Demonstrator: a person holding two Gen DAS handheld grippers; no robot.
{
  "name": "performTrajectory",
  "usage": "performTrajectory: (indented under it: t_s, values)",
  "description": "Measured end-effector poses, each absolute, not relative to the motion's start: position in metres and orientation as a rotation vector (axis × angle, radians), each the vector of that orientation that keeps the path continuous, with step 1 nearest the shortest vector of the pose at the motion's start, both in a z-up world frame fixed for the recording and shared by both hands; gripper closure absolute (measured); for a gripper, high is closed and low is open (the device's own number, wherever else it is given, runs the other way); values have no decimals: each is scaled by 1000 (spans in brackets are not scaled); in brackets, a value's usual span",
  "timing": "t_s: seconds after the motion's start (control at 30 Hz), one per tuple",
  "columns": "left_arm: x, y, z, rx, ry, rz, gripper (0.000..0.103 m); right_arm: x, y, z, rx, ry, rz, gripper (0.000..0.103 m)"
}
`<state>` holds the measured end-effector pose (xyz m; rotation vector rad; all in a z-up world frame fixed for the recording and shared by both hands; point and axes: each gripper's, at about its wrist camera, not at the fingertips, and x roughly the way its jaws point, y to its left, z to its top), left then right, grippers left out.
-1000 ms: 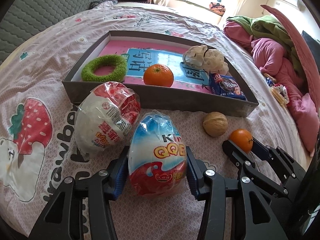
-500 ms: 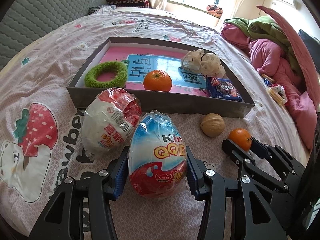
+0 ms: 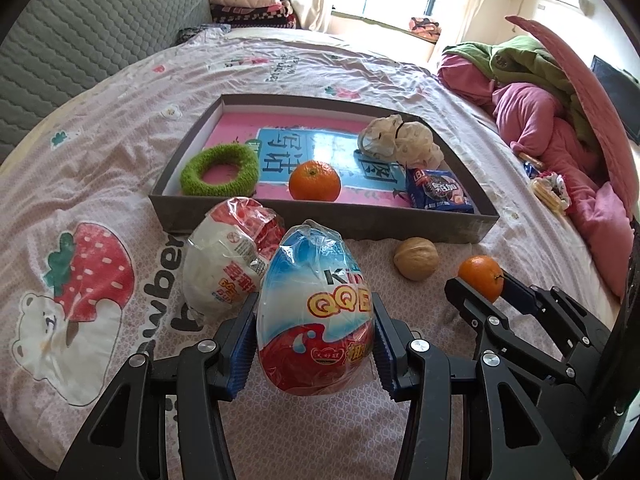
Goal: Organize objects
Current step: 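Close left tool on blue candy egg while right tool grasps mandarin orange, then lift candy egg with left tool toward tray while right tool lifts orange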
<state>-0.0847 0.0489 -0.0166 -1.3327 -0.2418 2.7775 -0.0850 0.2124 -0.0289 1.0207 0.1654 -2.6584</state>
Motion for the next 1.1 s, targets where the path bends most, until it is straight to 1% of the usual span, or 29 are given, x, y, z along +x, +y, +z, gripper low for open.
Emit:
performTrajectory:
  t_s: [0.27, 0.73, 1.1]
  values:
    - [-78, 48, -4, -1285, -218, 2816, 51, -79, 212, -18, 939, 168, -2682, 64]
    - [-70, 49, 16, -1177, -116, 2893, 51, -71, 209, -4, 823, 183, -2687, 64]
    - [-75, 35, 14, -1158, -148, 2908, 51, -72, 213, 0, 792, 162, -2709, 64]
